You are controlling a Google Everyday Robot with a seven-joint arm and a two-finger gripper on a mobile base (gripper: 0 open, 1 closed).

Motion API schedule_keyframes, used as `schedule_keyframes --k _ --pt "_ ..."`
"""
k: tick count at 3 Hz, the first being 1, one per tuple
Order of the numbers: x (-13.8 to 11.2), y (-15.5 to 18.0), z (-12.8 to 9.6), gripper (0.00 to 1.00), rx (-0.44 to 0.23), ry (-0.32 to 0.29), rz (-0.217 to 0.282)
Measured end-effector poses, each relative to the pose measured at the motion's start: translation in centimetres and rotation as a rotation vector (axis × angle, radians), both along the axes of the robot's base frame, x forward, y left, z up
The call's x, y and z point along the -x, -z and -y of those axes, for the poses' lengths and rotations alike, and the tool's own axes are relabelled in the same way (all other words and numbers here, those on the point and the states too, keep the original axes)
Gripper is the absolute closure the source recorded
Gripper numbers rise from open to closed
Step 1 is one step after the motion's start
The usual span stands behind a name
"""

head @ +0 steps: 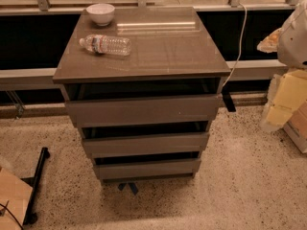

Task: Open middle drawer

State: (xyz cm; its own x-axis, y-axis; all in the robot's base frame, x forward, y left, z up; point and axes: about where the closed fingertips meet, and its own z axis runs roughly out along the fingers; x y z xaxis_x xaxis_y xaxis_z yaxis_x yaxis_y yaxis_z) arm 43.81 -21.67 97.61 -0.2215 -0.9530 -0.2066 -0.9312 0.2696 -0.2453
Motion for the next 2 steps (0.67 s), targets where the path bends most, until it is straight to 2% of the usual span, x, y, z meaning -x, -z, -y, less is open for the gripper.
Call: schedule_keyframes --k 1,2 --pt "0.0 -0.1 -0.1 0.00 0.000 -0.001 0.007" --pt "-1.0 2.2 0.0 0.00 -0.039 -0.002 0.015"
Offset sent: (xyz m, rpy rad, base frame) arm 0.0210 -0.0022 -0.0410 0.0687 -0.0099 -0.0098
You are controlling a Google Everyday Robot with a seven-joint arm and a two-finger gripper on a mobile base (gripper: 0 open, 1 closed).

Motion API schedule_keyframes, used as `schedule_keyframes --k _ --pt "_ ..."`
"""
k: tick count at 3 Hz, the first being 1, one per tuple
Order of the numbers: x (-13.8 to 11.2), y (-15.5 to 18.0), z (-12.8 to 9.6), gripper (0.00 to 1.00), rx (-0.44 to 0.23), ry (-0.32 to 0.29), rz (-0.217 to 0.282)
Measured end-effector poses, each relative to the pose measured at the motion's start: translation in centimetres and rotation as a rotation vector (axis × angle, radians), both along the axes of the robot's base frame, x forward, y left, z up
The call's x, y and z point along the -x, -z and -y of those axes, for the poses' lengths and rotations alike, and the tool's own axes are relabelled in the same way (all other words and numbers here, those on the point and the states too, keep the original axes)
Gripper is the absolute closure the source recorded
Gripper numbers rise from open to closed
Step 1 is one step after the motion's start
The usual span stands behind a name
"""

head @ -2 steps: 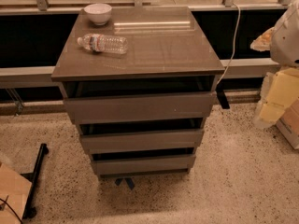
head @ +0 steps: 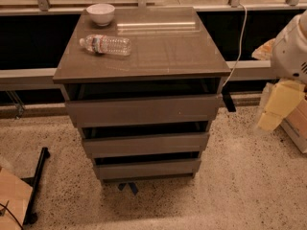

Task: Open middle drawer

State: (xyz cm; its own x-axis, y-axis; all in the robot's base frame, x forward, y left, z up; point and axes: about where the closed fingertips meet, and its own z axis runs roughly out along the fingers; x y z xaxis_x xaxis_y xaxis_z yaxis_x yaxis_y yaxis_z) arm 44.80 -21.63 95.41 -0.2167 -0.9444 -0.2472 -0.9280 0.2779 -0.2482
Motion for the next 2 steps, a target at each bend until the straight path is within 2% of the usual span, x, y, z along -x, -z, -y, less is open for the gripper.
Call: schedule_keyframes --k 1,2 --pt "-1.4 2.8 0.1 0.00 -0.039 -0.016 0.040" --pt "-3.4 7.1 -0.5 0.00 -0.117 -0.025 0.066"
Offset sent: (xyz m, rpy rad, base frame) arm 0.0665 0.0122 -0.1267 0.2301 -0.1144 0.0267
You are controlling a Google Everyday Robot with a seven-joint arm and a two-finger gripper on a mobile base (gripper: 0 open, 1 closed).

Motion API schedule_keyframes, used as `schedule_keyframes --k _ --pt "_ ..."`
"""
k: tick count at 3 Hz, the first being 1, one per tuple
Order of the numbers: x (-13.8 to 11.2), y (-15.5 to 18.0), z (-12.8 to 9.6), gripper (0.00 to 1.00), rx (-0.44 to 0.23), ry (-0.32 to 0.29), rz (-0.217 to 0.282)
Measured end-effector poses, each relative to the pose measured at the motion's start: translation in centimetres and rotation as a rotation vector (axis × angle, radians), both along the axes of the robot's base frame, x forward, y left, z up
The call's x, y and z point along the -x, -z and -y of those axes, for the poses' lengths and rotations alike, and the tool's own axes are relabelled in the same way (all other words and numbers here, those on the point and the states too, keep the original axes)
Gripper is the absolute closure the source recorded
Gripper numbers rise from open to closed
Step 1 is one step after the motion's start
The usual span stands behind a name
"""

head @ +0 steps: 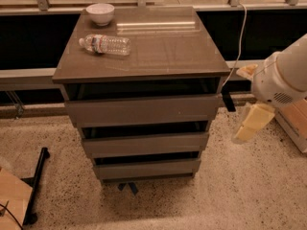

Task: Open middle drawer

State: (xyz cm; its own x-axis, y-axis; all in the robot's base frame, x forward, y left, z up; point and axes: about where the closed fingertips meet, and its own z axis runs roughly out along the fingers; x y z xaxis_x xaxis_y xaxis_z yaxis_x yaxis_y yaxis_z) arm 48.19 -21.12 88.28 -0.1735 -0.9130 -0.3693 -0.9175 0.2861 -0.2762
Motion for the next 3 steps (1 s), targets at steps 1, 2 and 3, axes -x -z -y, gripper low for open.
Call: schedule_keyframes --k 1,2,3 --pt "-2.9 5.0 -0.8 0.00 -0.068 -0.003 -0.002" --pt "-5.6 10.0 -0.7 0.00 -0.155 0.048 -0.066" --pt "-5.8 11.6 -0.7 0.00 -0.168 0.051 -0.093"
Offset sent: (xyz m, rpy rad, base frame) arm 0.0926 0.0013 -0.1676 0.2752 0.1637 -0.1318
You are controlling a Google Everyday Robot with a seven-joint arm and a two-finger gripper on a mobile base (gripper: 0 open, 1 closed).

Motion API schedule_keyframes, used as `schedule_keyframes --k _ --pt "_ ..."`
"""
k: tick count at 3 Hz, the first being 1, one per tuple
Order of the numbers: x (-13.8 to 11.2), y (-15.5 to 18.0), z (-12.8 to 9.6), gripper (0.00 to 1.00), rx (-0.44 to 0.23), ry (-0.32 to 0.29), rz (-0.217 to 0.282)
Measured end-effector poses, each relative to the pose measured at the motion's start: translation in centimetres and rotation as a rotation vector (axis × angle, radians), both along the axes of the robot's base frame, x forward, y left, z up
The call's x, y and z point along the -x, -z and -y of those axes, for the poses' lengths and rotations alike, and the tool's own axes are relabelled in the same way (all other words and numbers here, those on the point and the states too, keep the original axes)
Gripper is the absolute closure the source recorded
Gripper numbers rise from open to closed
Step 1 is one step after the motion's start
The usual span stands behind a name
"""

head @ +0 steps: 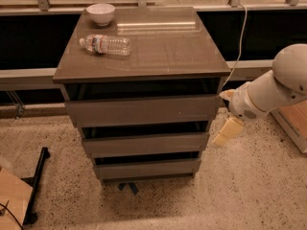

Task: Open middle drawer

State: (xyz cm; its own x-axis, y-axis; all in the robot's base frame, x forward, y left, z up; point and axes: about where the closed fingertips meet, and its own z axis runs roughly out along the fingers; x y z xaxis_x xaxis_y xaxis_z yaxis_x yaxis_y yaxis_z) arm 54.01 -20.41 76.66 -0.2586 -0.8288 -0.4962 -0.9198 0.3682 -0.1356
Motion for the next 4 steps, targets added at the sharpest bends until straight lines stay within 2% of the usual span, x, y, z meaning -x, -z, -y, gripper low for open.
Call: schedule_keyframes --k 1,2,3,4 --pt "0.1 1.8 -1.3 0.00 -0.034 0.007 -0.001" --pt "0.2 6.8 -3.2 0.00 -0.066 -0.006 -0.040" --pt "-0.2 13.4 -4.9 0.00 -0.135 -0.002 -0.100" --pt "-1.0 17.6 -5.5 0.00 -0.178 0.016 -0.135"
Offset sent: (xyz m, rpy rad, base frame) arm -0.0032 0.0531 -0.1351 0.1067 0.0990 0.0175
